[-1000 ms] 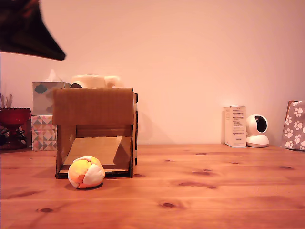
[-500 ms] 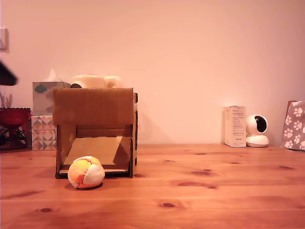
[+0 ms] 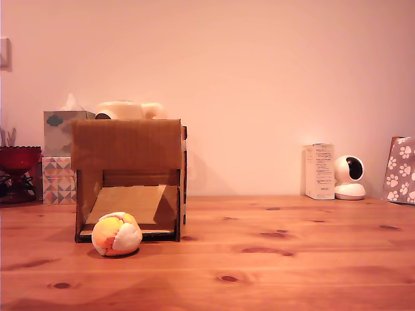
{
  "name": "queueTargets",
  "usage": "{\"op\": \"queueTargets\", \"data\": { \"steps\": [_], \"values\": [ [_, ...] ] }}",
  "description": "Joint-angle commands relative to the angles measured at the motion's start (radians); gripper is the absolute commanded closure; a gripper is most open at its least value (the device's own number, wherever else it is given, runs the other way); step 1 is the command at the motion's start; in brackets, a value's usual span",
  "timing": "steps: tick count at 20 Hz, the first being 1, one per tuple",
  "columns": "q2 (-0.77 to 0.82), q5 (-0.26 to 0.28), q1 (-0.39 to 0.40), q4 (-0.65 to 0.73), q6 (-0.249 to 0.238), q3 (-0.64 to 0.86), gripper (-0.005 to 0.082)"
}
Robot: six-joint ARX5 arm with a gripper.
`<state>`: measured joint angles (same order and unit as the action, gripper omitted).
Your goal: Drop the footbag into the cardboard dice tower
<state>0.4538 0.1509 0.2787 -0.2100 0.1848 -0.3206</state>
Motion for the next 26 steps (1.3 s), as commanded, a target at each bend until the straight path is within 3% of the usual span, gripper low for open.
{"op": "queueTargets", "data": {
  "steps": [1, 12, 14, 19, 26],
  "values": [
    [-0.002, -0.003, -0.002, 0.003, 0.007, 0.012, 0.0793],
    [-0.001, -0.001, -0.002, 0.013, 0.010, 0.012, 0.0793],
    [0.031, 0.020, 0.002, 0.038, 0.011, 0.012, 0.0793],
    [0.197, 0.103, 0.043, 0.133, 0.006, 0.012, 0.0793],
    [0.447, 0.118, 0.140, 0.278, -0.010, 0.012, 0.0793]
  ]
}}
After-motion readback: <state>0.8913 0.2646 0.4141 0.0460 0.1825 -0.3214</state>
